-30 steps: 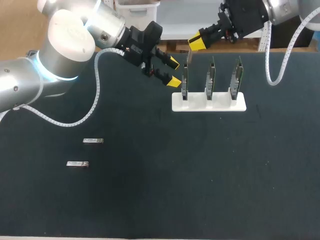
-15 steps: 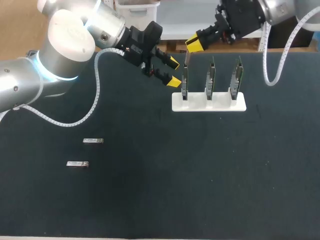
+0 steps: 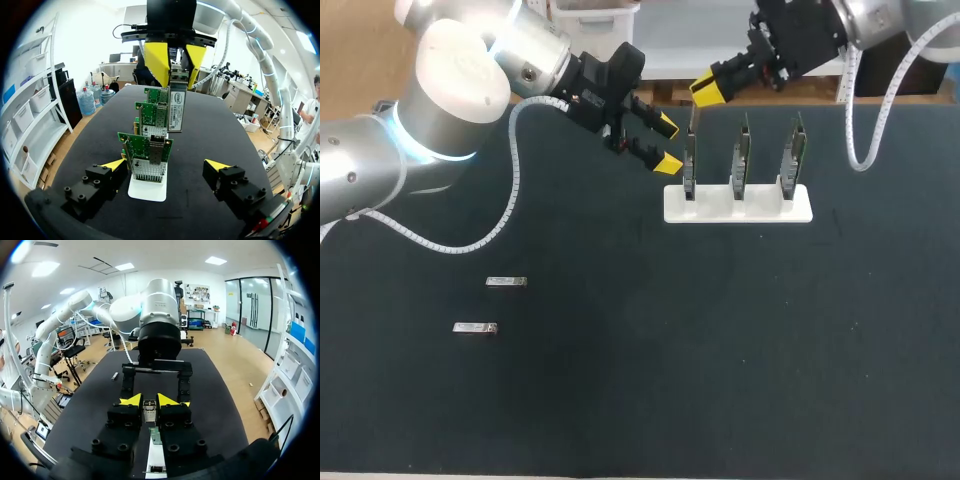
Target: Pick up the optical module with the left hand, and insert it into the network port with the right hand.
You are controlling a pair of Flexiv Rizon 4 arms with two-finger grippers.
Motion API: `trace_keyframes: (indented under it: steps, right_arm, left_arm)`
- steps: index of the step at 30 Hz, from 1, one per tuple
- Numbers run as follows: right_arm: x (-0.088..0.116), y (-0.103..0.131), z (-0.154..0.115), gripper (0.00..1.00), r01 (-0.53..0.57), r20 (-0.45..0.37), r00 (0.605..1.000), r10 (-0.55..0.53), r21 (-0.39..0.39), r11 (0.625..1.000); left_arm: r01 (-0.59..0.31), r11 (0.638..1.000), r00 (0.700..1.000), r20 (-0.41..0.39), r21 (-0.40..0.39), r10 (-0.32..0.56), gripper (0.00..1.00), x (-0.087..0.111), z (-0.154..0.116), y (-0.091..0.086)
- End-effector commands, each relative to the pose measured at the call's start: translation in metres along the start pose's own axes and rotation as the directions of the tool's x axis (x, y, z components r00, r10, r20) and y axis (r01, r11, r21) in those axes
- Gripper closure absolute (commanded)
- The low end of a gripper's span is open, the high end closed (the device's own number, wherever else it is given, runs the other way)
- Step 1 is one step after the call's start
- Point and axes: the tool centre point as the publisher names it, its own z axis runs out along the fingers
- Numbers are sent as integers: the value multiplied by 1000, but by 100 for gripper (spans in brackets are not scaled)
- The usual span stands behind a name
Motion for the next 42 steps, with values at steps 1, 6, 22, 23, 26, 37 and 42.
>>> trace_keyframes:
  steps: [1,6,22,23,26,37,42]
  right_arm:
    - [0,-1,2,100,0,-7,1000,0,3,1000]
    - [1,-2,2,100,0,-13,1000,0,5,1000]
    - [1,-6,0,100,-6,-1,1000,6,0,1000]
    - [0,-6,0,100,-6,6,1000,6,-3,1000]
    - [0,-6,-1,100,-6,9,1000,6,-3,1000]
    - [-4,-7,-4,100,-1,14,1000,1,-1,1000]
    - [-4,-7,-4,100,-1,9,1000,0,3,1000]
  left_arm:
    - [0,1000,1000,-2,0,0,0,0,0,0]
    - [0,1000,1000,-2,0,0,0,0,0,0]
    - [0,1000,1000,-2,0,0,0,0,0,0]
    - [0,1000,1000,-2,0,0,0,0,0,0]
    - [0,1000,1000,-2,0,0,0,0,0,0]
    - [-4,1000,1000,-4,1,4,0,0,0,0]
    - [-11,1000,1000,-18,9,11,0,1,1,-1]
